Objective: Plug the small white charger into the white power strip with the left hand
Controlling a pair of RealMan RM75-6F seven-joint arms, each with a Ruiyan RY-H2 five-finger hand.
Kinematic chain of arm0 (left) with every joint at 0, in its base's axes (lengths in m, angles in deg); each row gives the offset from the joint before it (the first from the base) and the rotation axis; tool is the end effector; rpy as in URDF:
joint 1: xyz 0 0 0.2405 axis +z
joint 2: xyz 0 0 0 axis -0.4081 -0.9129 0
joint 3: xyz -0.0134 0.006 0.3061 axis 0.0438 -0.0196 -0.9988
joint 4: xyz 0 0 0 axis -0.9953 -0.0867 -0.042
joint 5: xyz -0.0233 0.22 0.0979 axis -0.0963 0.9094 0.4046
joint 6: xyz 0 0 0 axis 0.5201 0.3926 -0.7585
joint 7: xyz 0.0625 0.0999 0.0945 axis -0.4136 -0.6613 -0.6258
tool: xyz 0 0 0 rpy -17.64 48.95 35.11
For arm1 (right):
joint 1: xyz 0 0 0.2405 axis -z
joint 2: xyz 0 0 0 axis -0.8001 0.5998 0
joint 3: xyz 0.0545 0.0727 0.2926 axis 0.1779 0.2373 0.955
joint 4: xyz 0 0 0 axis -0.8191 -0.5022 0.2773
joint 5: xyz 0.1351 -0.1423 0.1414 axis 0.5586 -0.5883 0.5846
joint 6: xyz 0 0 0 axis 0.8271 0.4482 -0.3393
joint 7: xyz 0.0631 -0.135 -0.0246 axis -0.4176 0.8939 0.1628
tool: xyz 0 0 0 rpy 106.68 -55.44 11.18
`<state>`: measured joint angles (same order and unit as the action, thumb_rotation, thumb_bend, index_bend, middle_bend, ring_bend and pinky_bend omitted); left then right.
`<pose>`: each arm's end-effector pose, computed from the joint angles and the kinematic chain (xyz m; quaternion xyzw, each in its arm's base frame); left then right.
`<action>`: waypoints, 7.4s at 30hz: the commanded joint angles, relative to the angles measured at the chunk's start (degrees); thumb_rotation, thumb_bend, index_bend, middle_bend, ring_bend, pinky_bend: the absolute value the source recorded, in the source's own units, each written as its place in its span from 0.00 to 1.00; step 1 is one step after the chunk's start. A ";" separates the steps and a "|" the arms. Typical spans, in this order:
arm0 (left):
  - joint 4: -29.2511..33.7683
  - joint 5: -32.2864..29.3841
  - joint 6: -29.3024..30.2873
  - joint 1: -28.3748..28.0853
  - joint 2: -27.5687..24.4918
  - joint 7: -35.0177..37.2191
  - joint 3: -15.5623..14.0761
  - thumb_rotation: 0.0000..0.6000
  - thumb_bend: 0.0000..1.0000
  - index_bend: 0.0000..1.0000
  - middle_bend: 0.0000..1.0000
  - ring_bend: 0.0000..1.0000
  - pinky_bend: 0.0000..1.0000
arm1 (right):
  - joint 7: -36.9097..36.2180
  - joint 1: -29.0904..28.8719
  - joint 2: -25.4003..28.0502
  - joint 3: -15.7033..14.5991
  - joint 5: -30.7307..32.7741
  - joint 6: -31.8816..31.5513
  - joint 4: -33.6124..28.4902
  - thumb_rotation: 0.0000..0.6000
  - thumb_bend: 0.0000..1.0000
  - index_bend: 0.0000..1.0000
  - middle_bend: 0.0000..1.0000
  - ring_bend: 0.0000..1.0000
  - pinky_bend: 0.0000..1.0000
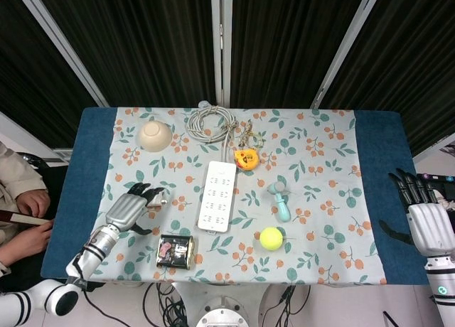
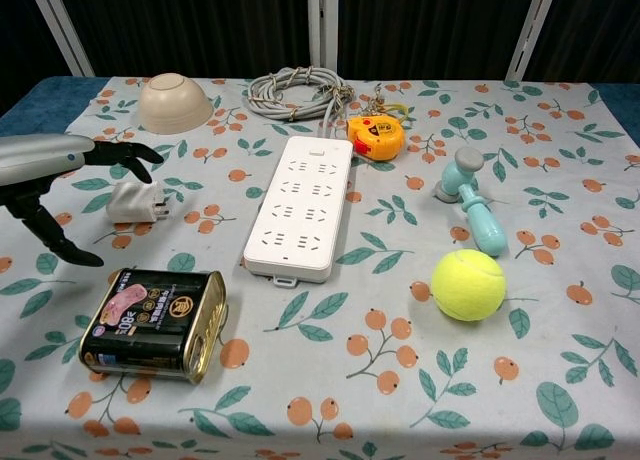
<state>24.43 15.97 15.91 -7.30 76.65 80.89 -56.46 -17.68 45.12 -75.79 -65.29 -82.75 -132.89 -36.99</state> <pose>-0.2656 0.3258 -0.0168 -0.7494 -0.4406 -0.3199 0.3767 -0.3456 -0.2179 0.1816 0.6041 -0.3733 0.4253 0.5611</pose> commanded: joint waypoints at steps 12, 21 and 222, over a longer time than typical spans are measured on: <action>-3.73 -4.72 -3.35 -2.43 1.04 0.85 0.96 1.00 0.05 0.07 0.18 0.00 0.00 | 0.04 0.67 -0.27 0.01 0.00 -0.47 0.01 1.00 0.13 0.00 0.00 0.00 0.00; -6.02 -7.13 -5.72 -3.72 1.20 2.93 1.46 1.00 0.05 0.07 0.20 0.00 0.00 | -0.15 1.19 -0.47 0.10 -0.10 -1.07 0.23 1.00 0.13 0.00 0.00 0.00 0.00; -3.91 -28.00 5.57 -25.22 18.60 -29.71 7.55 1.00 0.43 0.66 0.70 0.53 0.35 | -4.41 2.97 -0.98 1.44 1.48 -1.16 2.96 1.00 0.13 0.00 0.02 0.00 0.00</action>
<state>20.55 -12.05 21.52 -32.51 95.23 51.14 -48.88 -22.09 48.09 -76.77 -63.85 -81.27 -134.04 -34.03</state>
